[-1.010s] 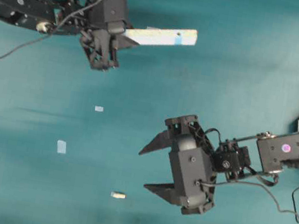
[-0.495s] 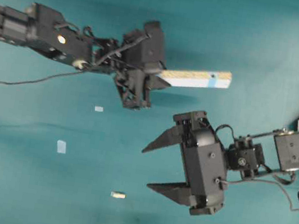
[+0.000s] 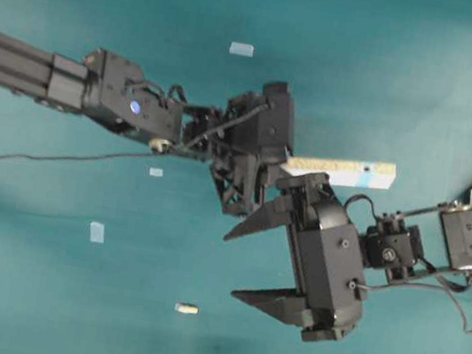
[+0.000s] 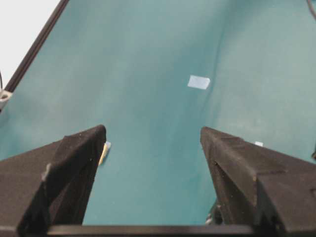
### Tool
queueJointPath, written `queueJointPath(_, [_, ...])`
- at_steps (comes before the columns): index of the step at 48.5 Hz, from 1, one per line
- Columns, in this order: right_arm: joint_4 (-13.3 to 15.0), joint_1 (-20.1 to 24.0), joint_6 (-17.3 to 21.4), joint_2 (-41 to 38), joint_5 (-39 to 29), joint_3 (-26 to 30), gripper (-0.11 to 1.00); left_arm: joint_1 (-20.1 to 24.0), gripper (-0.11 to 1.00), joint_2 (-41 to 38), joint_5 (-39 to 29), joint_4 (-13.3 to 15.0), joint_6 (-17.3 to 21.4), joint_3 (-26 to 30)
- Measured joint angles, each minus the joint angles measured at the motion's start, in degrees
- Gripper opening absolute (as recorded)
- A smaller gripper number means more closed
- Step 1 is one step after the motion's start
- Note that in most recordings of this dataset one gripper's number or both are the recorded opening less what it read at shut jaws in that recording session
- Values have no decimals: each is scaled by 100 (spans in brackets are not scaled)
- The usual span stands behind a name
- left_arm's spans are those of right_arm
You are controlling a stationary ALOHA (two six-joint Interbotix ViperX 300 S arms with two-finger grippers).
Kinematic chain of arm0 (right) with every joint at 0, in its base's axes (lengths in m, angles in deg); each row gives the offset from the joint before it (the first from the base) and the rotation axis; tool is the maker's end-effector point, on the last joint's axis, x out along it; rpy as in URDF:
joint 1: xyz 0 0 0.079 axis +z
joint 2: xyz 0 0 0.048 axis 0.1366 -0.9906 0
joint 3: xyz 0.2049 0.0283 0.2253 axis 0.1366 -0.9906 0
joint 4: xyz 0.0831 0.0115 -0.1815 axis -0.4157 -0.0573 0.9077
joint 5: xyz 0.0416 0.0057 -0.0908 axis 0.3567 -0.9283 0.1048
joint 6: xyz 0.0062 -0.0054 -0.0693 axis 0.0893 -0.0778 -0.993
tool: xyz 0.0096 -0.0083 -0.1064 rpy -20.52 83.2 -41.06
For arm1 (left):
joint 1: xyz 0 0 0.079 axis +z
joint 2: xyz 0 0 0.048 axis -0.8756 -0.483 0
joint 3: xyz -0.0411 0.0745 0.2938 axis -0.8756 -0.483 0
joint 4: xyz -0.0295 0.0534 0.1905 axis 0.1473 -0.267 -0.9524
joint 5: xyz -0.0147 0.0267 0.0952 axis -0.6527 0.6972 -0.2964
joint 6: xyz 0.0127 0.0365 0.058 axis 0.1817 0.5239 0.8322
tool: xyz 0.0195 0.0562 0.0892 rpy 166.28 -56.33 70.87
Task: Move the wooden board into place and insert the rod into its hole.
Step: 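Carry the board with the left gripper to the table center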
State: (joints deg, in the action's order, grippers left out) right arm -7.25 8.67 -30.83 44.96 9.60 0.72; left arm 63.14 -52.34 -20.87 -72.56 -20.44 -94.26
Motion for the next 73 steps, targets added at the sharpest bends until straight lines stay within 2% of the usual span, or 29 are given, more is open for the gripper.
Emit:
queueJointPath(26, [0, 0, 0, 0, 0, 0, 86, -35, 23, -686, -9, 0, 0, 800])
queueJointPath(44, [0, 9, -26, 0, 9, -70, 86, -53, 23, -747, -176, 0, 9, 853])
queueJointPath(60, [255, 9, -26, 0, 18, -105, 86, -53, 23, -747, -281, 0, 0, 879])
queueJointPath(62, [255, 9, -35, 0, 18, -105, 86, -53, 27, -747, -290, 0, 0, 888])
queueJointPath(66, [264, 9, -26, 0, 26, -105, 86, -53, 53, -756, -299, 0, 9, 879])
queueJointPath(68, [264, 9, -26, 0, 26, -114, 86, -53, 59, -747, -299, -9, 9, 879])
queueJointPath(73, [264, 9, -26, 0, 18, -149, 86, -62, 42, -756, -299, -9, 9, 879])
